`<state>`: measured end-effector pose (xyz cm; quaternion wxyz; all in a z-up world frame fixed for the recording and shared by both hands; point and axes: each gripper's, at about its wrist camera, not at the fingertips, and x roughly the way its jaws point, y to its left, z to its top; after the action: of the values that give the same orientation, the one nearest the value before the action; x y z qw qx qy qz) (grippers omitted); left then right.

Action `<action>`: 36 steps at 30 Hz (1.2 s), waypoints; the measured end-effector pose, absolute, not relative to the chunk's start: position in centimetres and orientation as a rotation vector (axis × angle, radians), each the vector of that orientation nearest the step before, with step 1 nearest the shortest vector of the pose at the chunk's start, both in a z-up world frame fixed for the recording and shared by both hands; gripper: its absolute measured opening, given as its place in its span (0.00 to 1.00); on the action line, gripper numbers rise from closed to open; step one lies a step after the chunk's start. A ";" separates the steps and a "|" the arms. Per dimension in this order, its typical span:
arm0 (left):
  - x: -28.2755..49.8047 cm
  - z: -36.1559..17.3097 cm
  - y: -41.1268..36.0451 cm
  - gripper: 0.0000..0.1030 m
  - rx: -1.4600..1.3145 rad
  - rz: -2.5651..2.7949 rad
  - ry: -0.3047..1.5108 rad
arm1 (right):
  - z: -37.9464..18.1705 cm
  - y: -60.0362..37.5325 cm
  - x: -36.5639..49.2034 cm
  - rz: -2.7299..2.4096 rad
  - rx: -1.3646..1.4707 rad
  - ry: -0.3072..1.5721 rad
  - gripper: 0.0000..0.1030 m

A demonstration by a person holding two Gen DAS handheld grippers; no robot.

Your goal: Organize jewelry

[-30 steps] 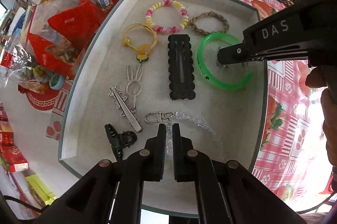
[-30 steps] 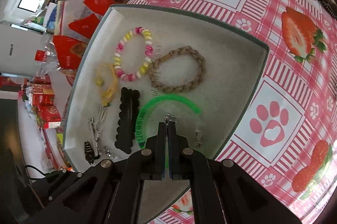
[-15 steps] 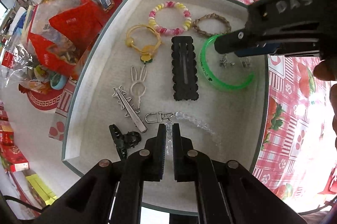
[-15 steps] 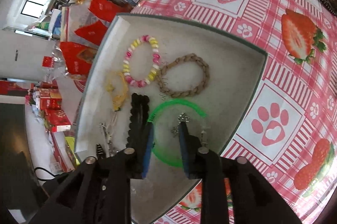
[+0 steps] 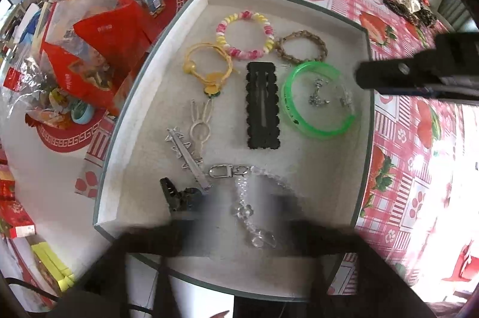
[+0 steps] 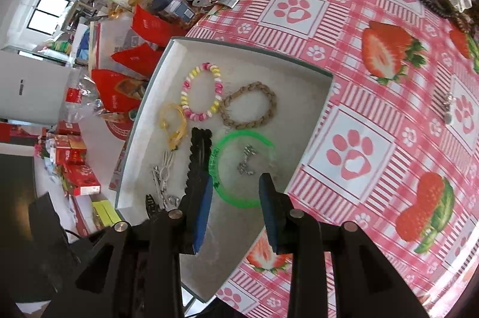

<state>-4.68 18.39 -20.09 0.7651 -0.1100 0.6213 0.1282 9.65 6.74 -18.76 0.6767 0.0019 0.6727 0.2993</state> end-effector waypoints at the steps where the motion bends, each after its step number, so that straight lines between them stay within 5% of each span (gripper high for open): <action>1: -4.7 -19.6 18.5 1.00 -0.227 0.306 1.316 | -18.7 6.6 9.6 0.669 -0.002 1.512 0.34; 8: -4.3 -19.0 18.7 1.00 -0.196 0.305 1.309 | -18.2 6.1 8.9 0.637 -0.067 1.509 0.37; 10: -4.3 -18.9 18.9 1.00 -0.198 0.316 1.307 | -18.0 6.3 8.5 0.619 -0.139 1.487 0.66; 11: -4.7 -18.8 18.6 1.00 -0.197 0.323 1.307 | -17.8 6.4 8.2 0.614 -0.178 1.469 0.71; 36: -5.4 -17.2 20.0 1.00 -0.227 0.354 1.311 | -16.5 7.0 6.4 0.583 -0.326 1.425 0.84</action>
<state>-5.39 20.01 -17.20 0.7723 -0.1047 0.6049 0.1632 6.36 6.98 -16.47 0.7060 -0.1465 0.6412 0.2625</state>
